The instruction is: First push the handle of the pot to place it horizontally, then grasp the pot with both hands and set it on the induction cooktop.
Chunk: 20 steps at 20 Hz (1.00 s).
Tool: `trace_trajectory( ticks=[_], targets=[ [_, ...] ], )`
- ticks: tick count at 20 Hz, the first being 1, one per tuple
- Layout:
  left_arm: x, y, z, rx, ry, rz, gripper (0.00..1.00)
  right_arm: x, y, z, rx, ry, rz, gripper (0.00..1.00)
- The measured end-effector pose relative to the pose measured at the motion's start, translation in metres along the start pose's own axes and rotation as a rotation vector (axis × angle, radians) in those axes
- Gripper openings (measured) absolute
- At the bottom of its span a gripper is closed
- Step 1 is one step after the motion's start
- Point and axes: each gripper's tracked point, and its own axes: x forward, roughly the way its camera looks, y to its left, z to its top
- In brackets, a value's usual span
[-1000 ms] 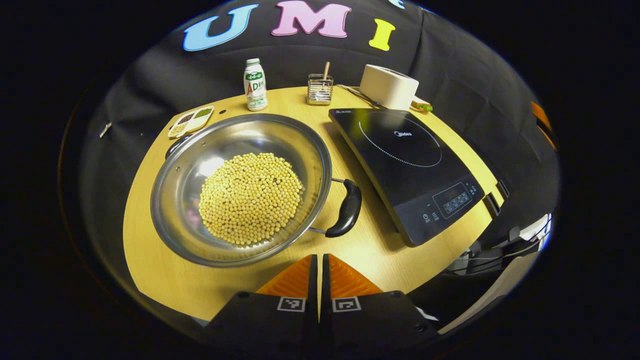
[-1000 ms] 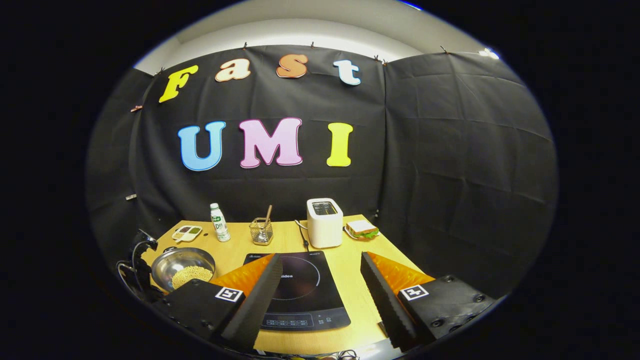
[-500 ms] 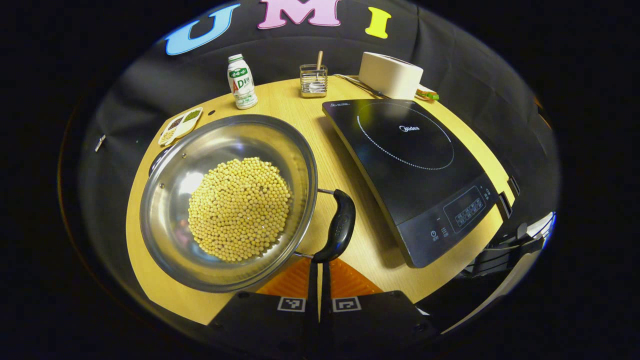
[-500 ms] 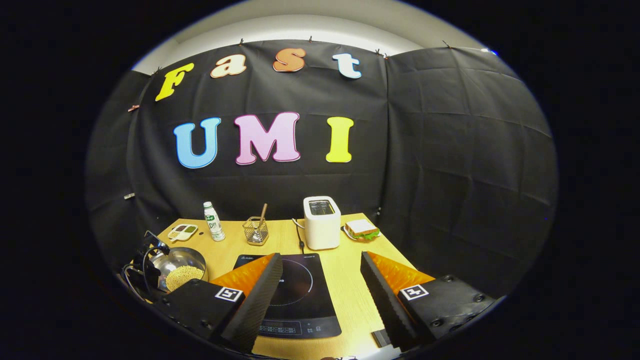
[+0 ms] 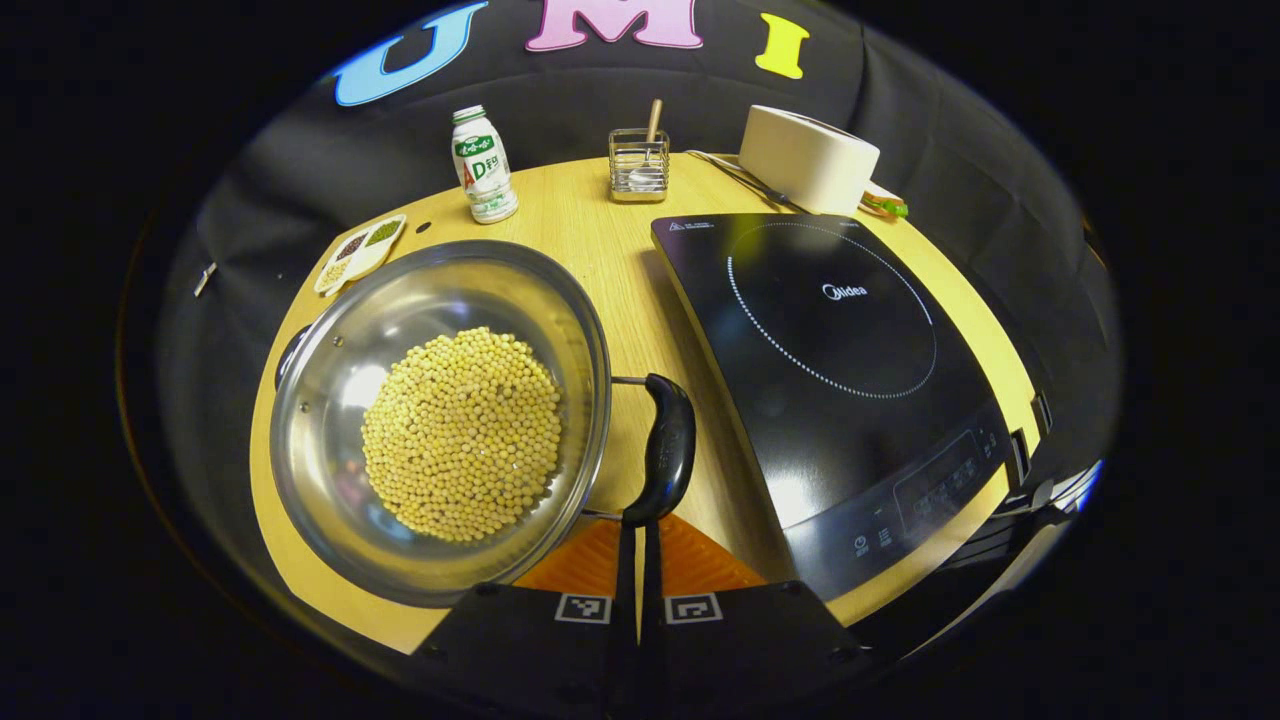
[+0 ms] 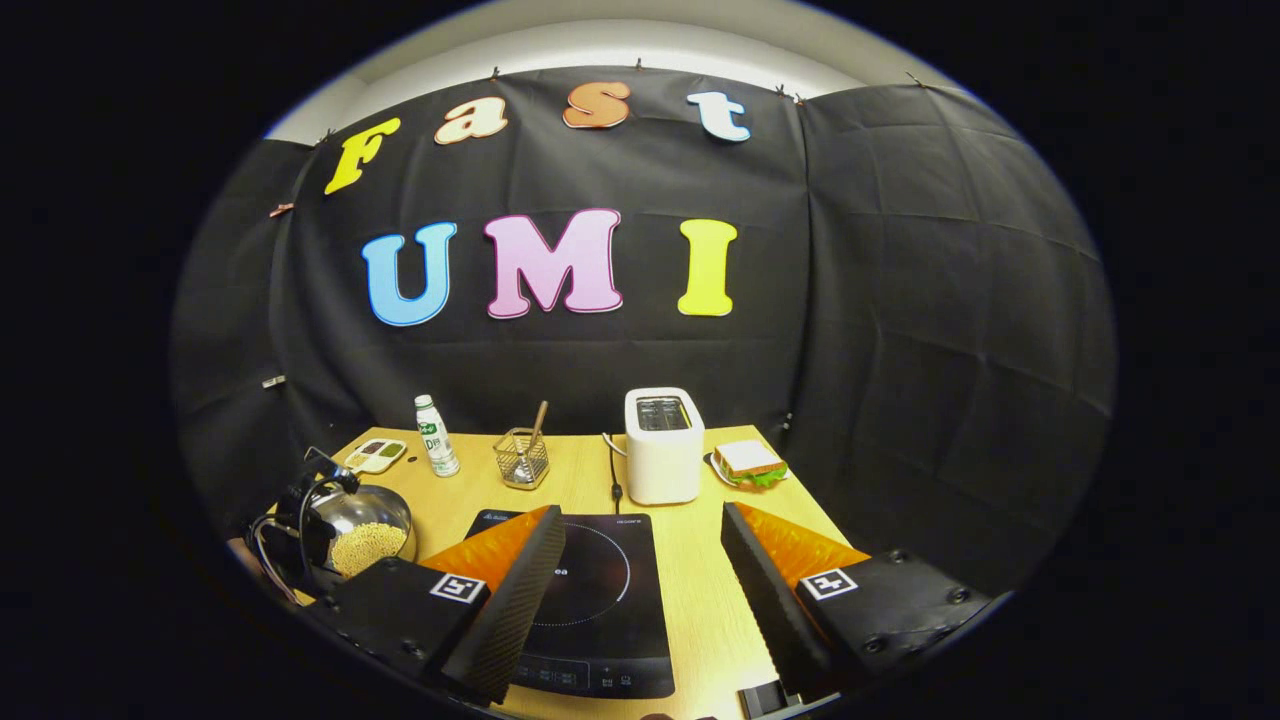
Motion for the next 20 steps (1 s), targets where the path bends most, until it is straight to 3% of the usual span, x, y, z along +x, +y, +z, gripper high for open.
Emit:
trace_trajectory(
  ticks=[20],
  targets=[
    [0.027, -0.007, 0.055, -0.190, -0.028, 0.069, 0.05, 0.043, -0.014, -0.014, 0.006, 0.035, 0.165, 0.98]
  ],
)
